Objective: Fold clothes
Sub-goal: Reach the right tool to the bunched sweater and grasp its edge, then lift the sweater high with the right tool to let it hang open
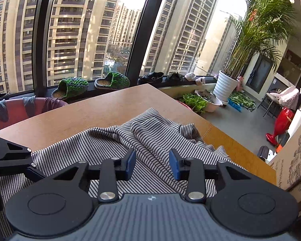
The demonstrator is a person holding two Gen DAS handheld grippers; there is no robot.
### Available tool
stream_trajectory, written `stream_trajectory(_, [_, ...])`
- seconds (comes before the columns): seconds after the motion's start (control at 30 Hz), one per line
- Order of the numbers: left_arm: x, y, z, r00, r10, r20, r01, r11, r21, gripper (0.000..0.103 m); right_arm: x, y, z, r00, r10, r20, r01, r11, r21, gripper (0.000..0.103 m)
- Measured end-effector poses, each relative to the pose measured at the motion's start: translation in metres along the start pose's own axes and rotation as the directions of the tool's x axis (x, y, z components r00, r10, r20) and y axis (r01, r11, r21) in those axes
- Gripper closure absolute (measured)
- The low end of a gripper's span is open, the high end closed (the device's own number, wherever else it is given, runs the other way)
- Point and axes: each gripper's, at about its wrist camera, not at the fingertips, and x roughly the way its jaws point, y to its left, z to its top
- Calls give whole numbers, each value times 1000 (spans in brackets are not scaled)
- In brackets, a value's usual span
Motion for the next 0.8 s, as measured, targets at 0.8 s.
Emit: stream_trajectory(0.8, [158,84,182,999,32,18,-33,996,82,4,-121,-178,18,921,-306,241,164,865,474,94])
